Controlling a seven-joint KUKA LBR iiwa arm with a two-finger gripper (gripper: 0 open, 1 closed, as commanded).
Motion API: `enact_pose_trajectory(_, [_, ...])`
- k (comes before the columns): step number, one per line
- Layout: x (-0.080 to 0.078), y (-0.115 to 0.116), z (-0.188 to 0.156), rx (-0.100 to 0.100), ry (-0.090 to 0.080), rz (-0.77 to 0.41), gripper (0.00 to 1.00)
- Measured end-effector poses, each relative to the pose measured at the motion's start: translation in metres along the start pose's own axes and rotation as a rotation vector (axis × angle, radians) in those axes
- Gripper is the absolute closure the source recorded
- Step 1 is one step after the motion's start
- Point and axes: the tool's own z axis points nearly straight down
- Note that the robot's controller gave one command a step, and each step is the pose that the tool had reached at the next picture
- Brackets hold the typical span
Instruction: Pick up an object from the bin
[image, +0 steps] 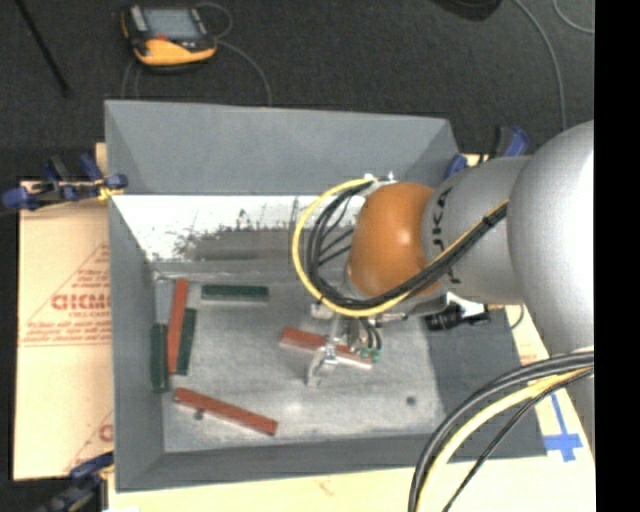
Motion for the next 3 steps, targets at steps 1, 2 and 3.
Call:
enact_pose_trajectory(1, [0.002,0.001,-0.007,0.0,-0.003,-0.001,0.0])
enact_pose_trajectory(2, [-0.001,0.0,-0.002,0.001,0.004,0.0,0.0])
enact_pose_trajectory(3, [0.006,-0.013,-0.003,-0.009,0.01,0.16,1.0])
